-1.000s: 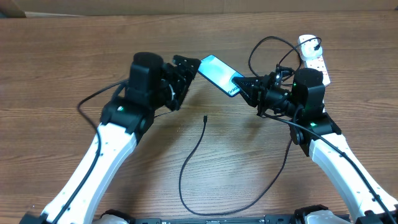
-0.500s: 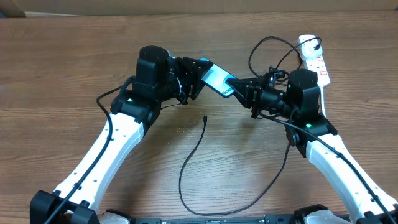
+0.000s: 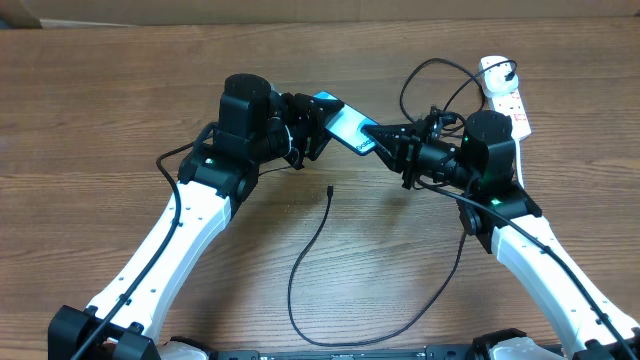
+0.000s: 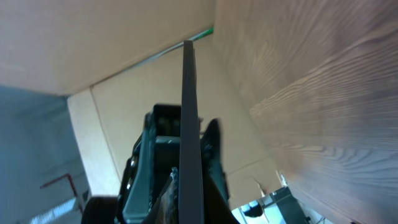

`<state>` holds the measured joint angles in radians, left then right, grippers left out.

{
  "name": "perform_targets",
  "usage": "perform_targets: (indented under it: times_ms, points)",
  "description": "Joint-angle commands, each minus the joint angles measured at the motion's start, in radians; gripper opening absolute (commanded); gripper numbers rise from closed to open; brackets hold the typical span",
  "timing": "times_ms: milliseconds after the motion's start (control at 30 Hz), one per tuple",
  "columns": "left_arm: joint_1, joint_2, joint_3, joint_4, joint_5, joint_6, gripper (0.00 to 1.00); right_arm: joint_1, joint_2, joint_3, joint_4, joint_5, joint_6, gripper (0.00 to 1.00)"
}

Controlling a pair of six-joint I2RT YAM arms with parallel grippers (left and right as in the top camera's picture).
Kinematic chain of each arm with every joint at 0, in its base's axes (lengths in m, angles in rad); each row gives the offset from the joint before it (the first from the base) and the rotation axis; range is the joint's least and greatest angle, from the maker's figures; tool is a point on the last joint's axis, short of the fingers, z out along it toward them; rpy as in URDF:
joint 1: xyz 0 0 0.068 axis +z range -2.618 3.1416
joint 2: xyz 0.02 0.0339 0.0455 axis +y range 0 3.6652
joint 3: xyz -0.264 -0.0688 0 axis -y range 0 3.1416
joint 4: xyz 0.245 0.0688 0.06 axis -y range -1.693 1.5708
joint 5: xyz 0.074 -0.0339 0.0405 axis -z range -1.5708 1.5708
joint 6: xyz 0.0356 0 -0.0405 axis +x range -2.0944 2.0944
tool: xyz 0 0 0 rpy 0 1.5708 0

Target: Plug charger to phone and switch on socket

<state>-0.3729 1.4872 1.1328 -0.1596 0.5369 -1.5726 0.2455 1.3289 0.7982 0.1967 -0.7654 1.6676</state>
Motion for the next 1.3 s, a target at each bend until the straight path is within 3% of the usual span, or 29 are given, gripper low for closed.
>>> perform_targets:
  times_ms: [0,433,667,933,1033,1100,1267]
  points:
    - [-0.001,0.005,-0.001,0.004,0.018,-0.006,0.42,0.02,-0.01,0.016,0.027,-0.04,0.008,0.04]
    - [0.001,0.005,-0.001,0.004,0.033,-0.006,0.35,0.027,-0.009,0.014,0.026,-0.029,0.005,0.04]
    - [0.014,0.005,-0.001,0.003,0.043,-0.006,0.24,0.027,-0.009,0.014,0.026,-0.022,0.005,0.04]
    - [0.014,0.005,-0.001,0.003,0.043,-0.006,0.18,0.029,-0.009,0.014,0.026,-0.022,0.008,0.04]
    - [0.014,0.005,-0.001,0.003,0.043,-0.006,0.11,0.029,-0.009,0.014,0.026,-0.023,0.008,0.05]
    - [0.014,0.005,-0.001,0.003,0.042,-0.006,0.05,0.029,-0.009,0.014,0.026,-0.026,0.008,0.09]
    - [0.014,0.005,-0.001,0.003,0.039,-0.006,0.04,0.029,-0.009,0.014,0.027,-0.029,0.008,0.22]
